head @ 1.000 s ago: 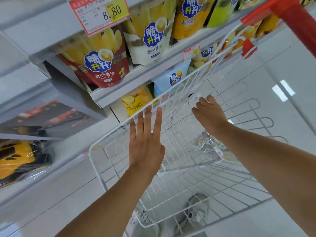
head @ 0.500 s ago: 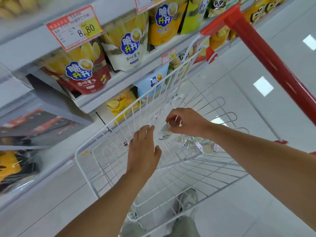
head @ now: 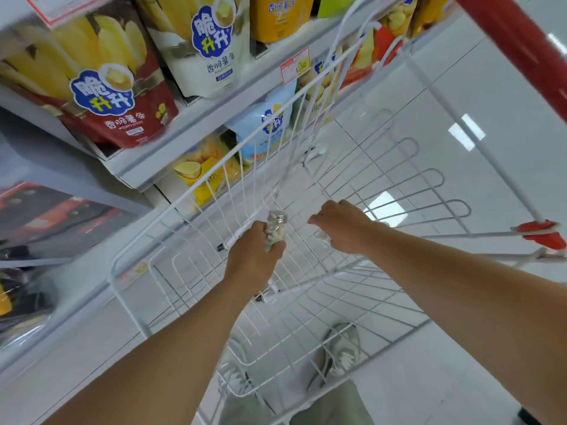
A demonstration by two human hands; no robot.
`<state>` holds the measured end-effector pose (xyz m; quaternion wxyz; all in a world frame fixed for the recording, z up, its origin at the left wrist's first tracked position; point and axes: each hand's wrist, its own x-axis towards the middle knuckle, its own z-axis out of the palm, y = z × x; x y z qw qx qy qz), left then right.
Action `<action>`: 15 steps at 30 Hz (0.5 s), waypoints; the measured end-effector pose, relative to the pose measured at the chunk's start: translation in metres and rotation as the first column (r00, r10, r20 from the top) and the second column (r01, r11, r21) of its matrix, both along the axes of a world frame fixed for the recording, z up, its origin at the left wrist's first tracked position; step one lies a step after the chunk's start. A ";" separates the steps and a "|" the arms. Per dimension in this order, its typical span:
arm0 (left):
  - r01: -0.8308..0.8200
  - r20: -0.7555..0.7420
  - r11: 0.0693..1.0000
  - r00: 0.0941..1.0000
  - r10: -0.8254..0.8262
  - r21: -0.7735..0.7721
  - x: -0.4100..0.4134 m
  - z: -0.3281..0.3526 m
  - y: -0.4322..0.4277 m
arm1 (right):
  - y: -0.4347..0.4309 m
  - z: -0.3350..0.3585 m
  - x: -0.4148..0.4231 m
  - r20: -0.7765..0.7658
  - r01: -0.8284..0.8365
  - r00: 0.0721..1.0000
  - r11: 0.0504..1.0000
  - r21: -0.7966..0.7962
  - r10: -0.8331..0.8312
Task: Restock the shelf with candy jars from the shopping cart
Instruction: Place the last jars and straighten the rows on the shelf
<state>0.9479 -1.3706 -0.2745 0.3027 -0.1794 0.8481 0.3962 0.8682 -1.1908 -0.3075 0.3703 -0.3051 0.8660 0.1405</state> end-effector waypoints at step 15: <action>-0.303 0.161 0.927 0.949 0.272 0.221 -0.001 -0.015 -0.008 | 0.003 -0.002 -0.002 0.118 0.088 0.992 0.938 -0.335 -0.051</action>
